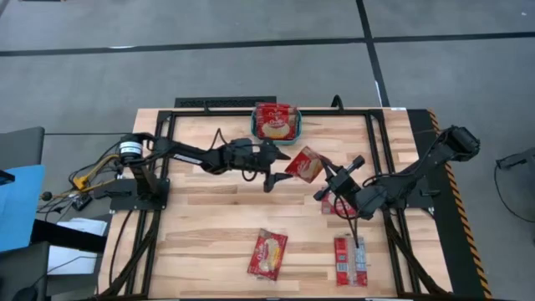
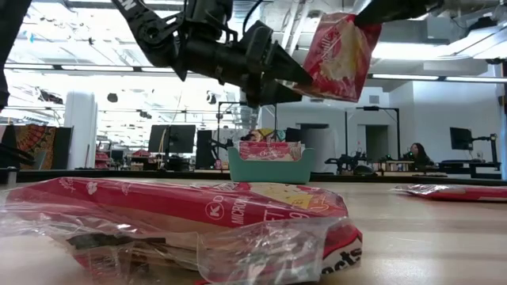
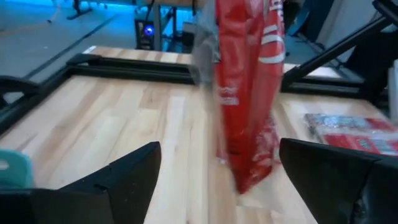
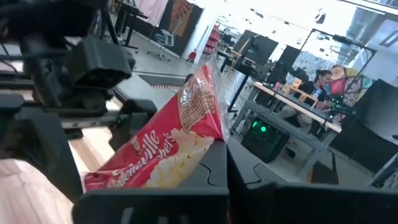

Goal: Sort popcorn bags into baskets
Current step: Put the red popcorn bag into the blue bin

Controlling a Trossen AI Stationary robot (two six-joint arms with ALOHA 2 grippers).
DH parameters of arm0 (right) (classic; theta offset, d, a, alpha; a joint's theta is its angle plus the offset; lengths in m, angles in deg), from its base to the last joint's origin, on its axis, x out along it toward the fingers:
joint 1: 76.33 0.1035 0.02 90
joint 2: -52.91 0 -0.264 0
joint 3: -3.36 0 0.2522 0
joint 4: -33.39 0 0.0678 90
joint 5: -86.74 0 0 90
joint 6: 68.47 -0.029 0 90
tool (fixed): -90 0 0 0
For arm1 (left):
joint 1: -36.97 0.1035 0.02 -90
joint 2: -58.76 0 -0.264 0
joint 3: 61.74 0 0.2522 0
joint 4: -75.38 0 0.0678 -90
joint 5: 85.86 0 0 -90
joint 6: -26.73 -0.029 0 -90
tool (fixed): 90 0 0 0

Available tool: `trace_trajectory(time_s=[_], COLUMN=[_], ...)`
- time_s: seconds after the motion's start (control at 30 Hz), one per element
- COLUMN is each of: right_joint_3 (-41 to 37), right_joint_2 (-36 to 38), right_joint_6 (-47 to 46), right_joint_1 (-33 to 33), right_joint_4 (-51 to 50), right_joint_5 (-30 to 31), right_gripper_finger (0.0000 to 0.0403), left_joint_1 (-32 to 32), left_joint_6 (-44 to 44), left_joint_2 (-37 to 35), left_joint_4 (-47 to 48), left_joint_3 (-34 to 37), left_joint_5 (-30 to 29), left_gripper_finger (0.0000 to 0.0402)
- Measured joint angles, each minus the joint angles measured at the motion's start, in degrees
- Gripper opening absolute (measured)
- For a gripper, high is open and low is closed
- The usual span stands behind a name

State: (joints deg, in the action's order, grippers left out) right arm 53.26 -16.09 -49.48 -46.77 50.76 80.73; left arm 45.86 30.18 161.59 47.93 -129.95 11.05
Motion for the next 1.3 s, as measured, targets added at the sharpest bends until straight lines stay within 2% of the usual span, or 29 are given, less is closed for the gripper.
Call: trace_trajectory(time_s=[0.07, 0.13, 0.23, 0.33, 0.4, 0.47, 0.6, 0.83, 0.97, 1.1, 1.2, 1.3], right_joint_3=[0.0, 0.0, 0.0, 0.0, 0.0, -0.01, -0.07, -0.02, -0.02, -0.02, -0.02, -0.02], right_joint_2=[0.08, 0.08, 0.04, -0.47, -0.47, -0.45, -0.11, 0.14, 0.14, 0.12, 0.1, 0.1], right_joint_6=[0.59, 0.58, 0.45, -0.34, -0.29, -0.17, -0.23, -7.35, -14.3, -21.25, -25.83, -28.81], right_joint_1=[0.02, 0.02, -0.47, -1.3, -1.59, -1.59, -1.4, -1.43, -2.13, -3.77, -4.89, -5.82], right_joint_4=[1.2, 1.26, 1.76, 1.69, 1.7, 1.41, 0.76, -5.21, -11.82, -18.83, -22.89, -25.76], right_joint_5=[0.0, -0.72, -3.06, -4.4, -4.62, -4.74, -4.64, -4.55, -8.03, -9.78, -10.58, -11.12], right_gripper_finger=[0.0003, 0.0003, 0.0003, 0.0003, 0.0003, 0.0011, 0.0047, 0.0108, 0.0142, 0.0169, 0.0181, 0.0186], left_joint_1=[0.4, 0.7, 0.89, 1.14, 1.55, 2.12, 3.07, 3.49, 3.48, 3.67, 4.84, 7.11], left_joint_6=[0.26, 0.22, -0.99, -2.67, -3.07, -4.76, -10.73, -21.58, -25.2, -29.45, -32.5, -36.77], left_joint_2=[0.35, 0.35, 0.35, 0.35, 0.35, -0.21, -2.84, -6.6, -6.3, -6.45, -6.45, -6.45], left_joint_4=[-0.2, -0.2, -0.22, -0.26, 0.21, 3.38, 15.76, 38.61, 51.11, 55.8, 62.74, 64.64], left_joint_3=[-0.42, -0.68, -1.49, -2.13, -2.52, -3.13, -4.88, -10.45, -15.05, -18.88, -21.71, -23.71], left_joint_5=[1.48, 3.11, 6.15, 9.22, 10.92, 11.95, 10.77, 2.63, -1.14, -5.04, -8.38, -9.32], left_gripper_finger=[0.0293, 0.0252, 0.0161, 0.0049, 0.0019, 0.0015, 0.0007, 0.0003, 0.0003, 0.0002, 0.0002, 0.0002])
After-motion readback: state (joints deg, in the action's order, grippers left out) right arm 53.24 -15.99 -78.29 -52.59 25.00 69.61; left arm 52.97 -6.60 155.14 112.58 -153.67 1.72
